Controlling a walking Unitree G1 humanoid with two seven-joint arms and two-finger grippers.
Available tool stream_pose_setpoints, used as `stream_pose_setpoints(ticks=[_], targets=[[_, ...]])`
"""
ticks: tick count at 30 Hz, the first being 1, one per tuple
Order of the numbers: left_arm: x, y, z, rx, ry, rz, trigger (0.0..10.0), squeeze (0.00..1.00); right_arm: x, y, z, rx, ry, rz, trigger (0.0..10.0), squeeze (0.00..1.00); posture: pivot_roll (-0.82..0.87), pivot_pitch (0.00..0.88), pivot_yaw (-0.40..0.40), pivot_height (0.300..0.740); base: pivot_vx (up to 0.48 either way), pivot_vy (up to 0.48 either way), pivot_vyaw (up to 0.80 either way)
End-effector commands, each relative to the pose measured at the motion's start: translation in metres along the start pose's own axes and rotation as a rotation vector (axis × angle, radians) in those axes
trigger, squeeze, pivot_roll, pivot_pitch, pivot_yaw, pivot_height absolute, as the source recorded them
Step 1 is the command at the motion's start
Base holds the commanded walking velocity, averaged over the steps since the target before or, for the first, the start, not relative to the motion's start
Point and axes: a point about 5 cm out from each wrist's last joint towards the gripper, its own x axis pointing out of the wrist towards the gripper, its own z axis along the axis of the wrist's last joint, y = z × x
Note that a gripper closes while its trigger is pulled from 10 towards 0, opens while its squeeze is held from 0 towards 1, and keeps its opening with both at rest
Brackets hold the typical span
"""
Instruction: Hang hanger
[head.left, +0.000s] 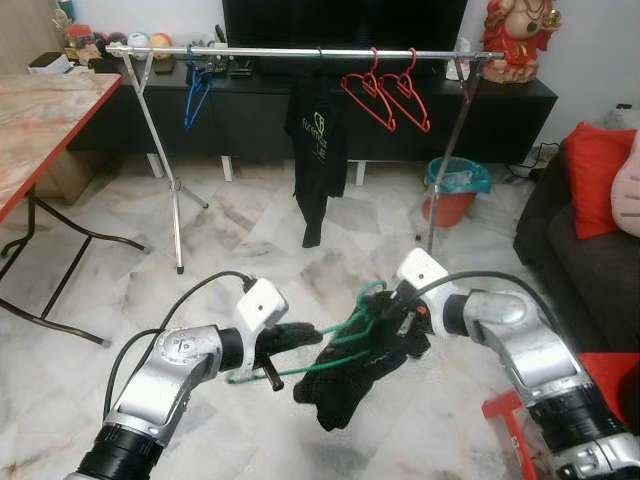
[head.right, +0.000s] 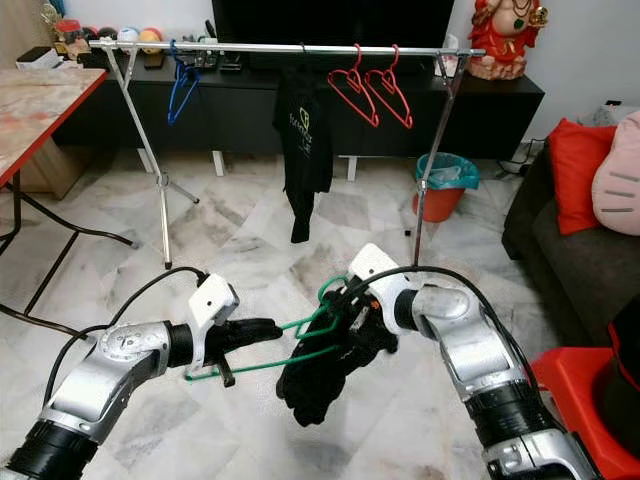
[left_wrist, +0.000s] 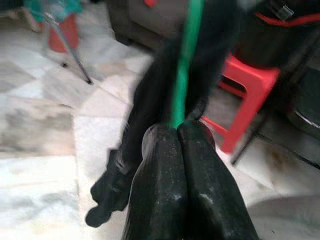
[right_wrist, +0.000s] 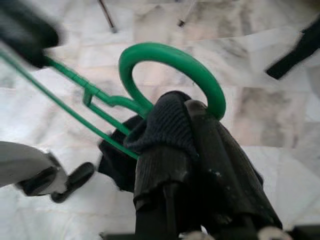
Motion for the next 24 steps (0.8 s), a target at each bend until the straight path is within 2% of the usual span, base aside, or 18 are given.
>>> stream_pose_setpoints(ticks=[1, 4, 11, 14, 18, 20, 24], targets=[[0.001, 0.002, 0.004, 0.000, -0.019, -0.004, 10.0, 0.00, -0.004, 0.002, 0.012, -0.058, -0.046, 0.023, 10.0, 0.00, 0.00, 0.000, -0.041, 0.740, 0.000, 0.000, 0.00], [0.002, -0.002, 0.006, -0.004, -0.029, -0.027, 10.0, 0.00, -0.006, -0.002, 0.008, -0.062, -0.026, -0.007, 10.0, 0.00, 0.00, 0.000, -0.041, 0.740, 0.000, 0.000, 0.00], [0.006, 0.003, 0.013, -0.006, -0.089, 0.036, 10.0, 0.00, -0.004, -0.004, 0.006, -0.034, -0.016, -0.034, 10.0, 0.00, 0.00, 0.000, -0.041, 0.740, 0.000, 0.000, 0.00], [0.006, 0.002, 0.015, -0.011, -0.100, 0.031, 10.0, 0.00, -0.003, -0.006, 0.003, -0.026, -0.007, -0.051, 10.0, 0.00, 0.01, 0.000, -0.043, 0.740, 0.000, 0.000, 0.00], [0.003, -0.004, 0.009, -0.014, -0.054, -0.032, 10.0, 0.00, -0.003, -0.011, 0.002, -0.004, 0.000, -0.095, 10.0, 0.00, 0.01, 0.000, -0.044, 0.740, 0.000, 0.000, 0.00], [0.000, -0.011, 0.000, -0.016, 0.017, -0.091, 10.0, 0.00, -0.003, -0.014, 0.002, -0.004, 0.005, -0.112, 10.0, 0.00, 0.01, 0.000, -0.043, 0.740, 0.000, 0.000, 0.00], [0.000, -0.009, -0.006, 0.001, 0.050, -0.067, 10.0, 0.00, -0.003, -0.014, 0.002, -0.003, 0.004, -0.113, 10.0, 0.00, 0.01, 0.000, -0.043, 0.740, 0.000, 0.000, 0.00]])
